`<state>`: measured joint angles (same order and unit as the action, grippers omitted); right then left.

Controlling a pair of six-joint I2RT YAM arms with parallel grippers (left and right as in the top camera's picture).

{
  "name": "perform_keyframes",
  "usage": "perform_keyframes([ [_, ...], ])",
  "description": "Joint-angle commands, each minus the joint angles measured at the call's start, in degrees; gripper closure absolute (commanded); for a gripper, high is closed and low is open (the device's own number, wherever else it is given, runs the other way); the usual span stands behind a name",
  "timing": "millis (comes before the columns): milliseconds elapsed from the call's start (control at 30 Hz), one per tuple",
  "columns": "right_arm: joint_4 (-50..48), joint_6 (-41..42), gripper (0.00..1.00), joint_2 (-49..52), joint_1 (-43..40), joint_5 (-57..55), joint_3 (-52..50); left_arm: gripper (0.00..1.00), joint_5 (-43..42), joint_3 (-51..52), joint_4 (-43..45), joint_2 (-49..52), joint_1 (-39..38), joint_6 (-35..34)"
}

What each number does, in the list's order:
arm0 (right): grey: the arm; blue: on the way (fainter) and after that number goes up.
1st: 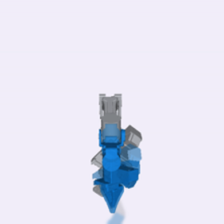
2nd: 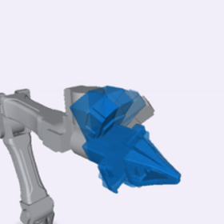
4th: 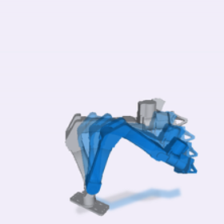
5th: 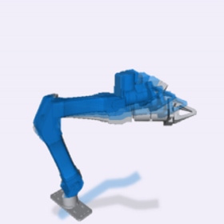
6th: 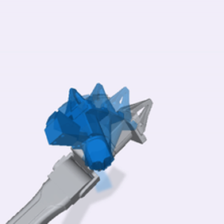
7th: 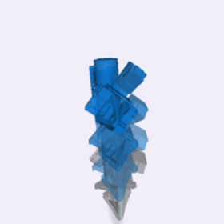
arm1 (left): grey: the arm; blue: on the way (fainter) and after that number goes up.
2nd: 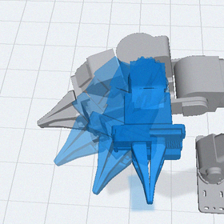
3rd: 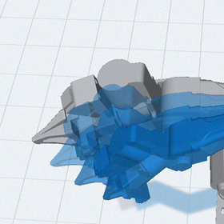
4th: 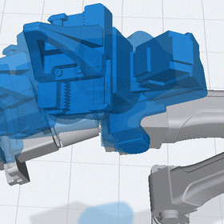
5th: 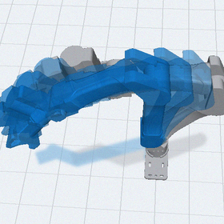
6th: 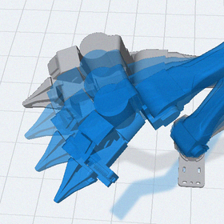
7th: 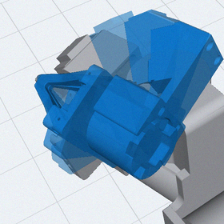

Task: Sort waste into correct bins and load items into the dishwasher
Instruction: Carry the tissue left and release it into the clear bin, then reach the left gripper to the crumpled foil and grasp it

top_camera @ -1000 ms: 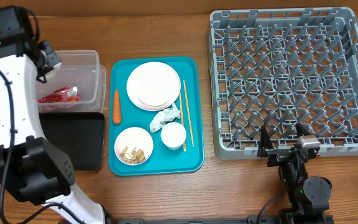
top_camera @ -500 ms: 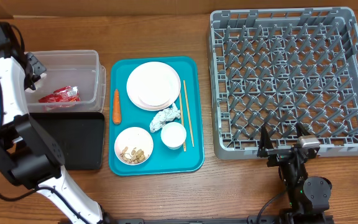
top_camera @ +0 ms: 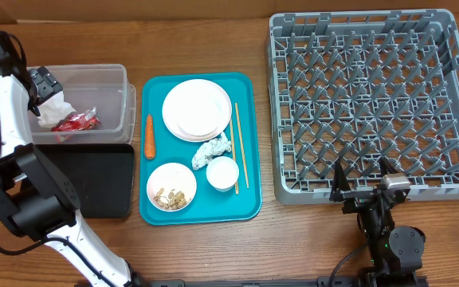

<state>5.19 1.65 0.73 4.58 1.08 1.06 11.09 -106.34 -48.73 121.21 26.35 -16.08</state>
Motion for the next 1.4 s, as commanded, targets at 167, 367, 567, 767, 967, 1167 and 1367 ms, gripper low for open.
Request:
perform_keyframes([
  [167, -0.39, -0.13, 0.0, -0.57, -0.13, -0.15, -0.61, 0.02, -12.74, -2.58, -4.33, -11.63, -3.56, 1.29],
  [367, -0.39, -0.13, 0.0, -0.57, -0.13, -0.15, -0.61, 0.02, -20.98, -2.58, -14.03, -17.75, -9.14, 1.33],
  [567, -0.39, -0.13, 0.0, -0.57, -0.13, -0.15, -0.61, 0.1, -21.27, -2.45, -23.52, -17.77, -17.18, 3.32],
  [767, -0.37, -0.13, 0.0, -0.57, -0.13, -0.15, -0.61, 0.16, -21.24, -2.01, -27.26, -16.04, -26.32, 6.14],
  [967, -0.39, -0.13, 0.0, -0.57, -0.13, -0.15, -0.61, 0.05, -21.2, -1.77, -28.68, -14.27, -34.36, 11.76],
  [1167, -0.39, -0.13, 0.0, -0.57, -0.13, -0.15, -0.61, 0.0, -21.11, -1.75, -29.46, -11.52, -40.09, 12.26],
  [1367, -0.39, -0.13, 0.0, -0.57, -0.13, -0.15, -0.61, 0.0, -21.16, -1.75, -32.02, -8.28, -43.56, 12.26],
])
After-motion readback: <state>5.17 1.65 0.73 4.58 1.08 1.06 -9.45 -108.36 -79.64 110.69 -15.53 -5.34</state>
